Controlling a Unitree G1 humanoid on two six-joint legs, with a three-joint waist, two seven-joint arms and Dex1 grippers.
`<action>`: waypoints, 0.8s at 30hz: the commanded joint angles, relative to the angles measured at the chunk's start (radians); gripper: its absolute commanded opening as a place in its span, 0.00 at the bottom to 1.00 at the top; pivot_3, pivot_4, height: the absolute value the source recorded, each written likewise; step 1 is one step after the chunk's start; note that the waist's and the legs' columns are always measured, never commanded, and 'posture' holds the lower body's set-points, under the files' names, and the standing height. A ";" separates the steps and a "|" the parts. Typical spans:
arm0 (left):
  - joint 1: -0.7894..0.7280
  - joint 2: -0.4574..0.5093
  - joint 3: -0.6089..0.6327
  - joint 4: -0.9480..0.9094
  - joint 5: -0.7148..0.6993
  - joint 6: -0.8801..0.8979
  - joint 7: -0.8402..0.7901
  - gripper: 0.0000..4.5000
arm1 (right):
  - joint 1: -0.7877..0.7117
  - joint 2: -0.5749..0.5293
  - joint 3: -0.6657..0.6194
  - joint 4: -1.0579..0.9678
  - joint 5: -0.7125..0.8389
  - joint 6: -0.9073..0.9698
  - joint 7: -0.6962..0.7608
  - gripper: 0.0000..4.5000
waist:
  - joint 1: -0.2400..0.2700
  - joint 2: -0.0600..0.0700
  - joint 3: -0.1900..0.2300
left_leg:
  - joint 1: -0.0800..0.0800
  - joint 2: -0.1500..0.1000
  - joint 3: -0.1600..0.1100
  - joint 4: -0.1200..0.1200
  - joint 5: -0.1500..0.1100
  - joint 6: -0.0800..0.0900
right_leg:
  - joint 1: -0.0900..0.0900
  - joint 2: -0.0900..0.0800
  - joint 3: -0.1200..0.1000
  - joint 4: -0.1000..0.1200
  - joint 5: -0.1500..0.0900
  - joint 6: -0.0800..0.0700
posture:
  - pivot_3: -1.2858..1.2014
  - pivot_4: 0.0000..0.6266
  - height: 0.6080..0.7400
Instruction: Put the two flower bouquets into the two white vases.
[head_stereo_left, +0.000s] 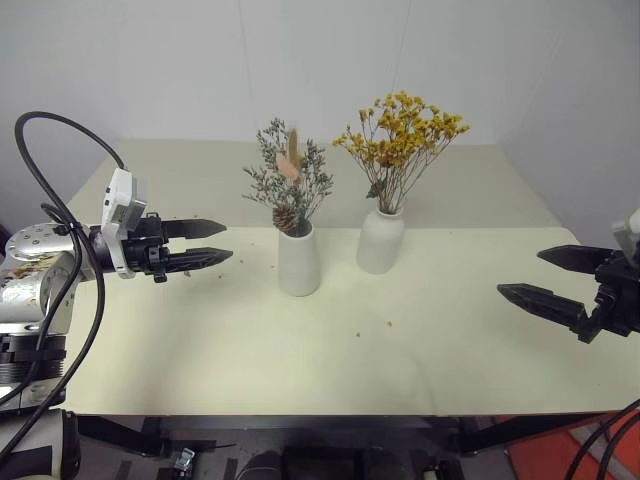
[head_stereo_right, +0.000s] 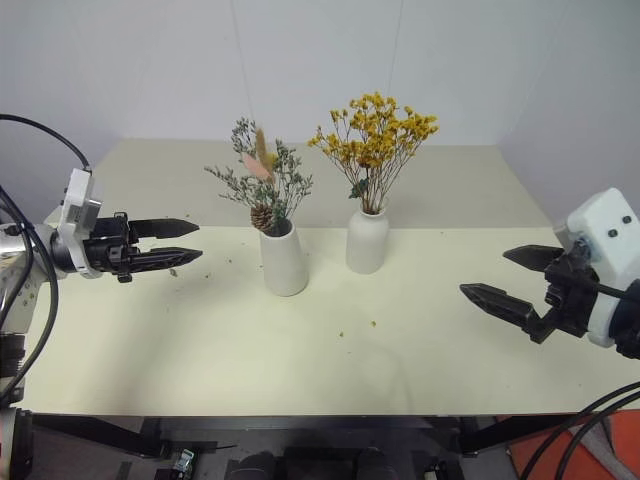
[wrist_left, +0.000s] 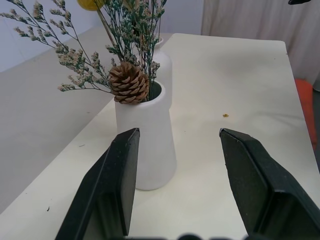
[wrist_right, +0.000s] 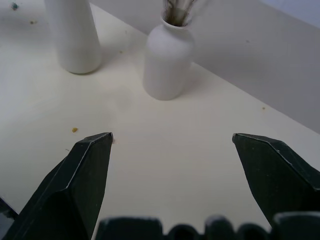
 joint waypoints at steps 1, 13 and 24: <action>0.012 0.022 0.028 -0.058 -0.034 0.009 -0.008 0.61 | -0.004 0.003 -0.045 0.022 -0.055 -0.028 0.010 1.00 | 0.000 0.000 0.000 | 0.000 0.000 0.000 0.000 0.000 0.000 | 0.000 0.000 0.000 0.000 0.000 0.000 | 0.52 0.24 1.00; 0.081 0.063 0.084 -0.112 -0.073 0.020 0.009 0.61 | -0.095 0.005 0.052 0.057 -0.113 -0.070 0.024 1.00 | -0.003 0.000 0.000 | 0.001 0.000 0.001 0.000 0.000 0.000 | 0.000 0.000 0.000 0.000 0.000 0.000 | 0.52 0.24 1.00; 0.182 0.092 0.159 -0.221 -0.117 0.039 0.047 0.61 | -0.166 -0.009 0.146 0.114 -0.163 -0.146 0.112 1.00 | -0.004 0.000 0.000 | 0.001 0.000 0.001 -0.001 0.000 0.000 | 0.000 0.000 0.000 0.000 0.000 0.000 | 0.52 0.24 1.00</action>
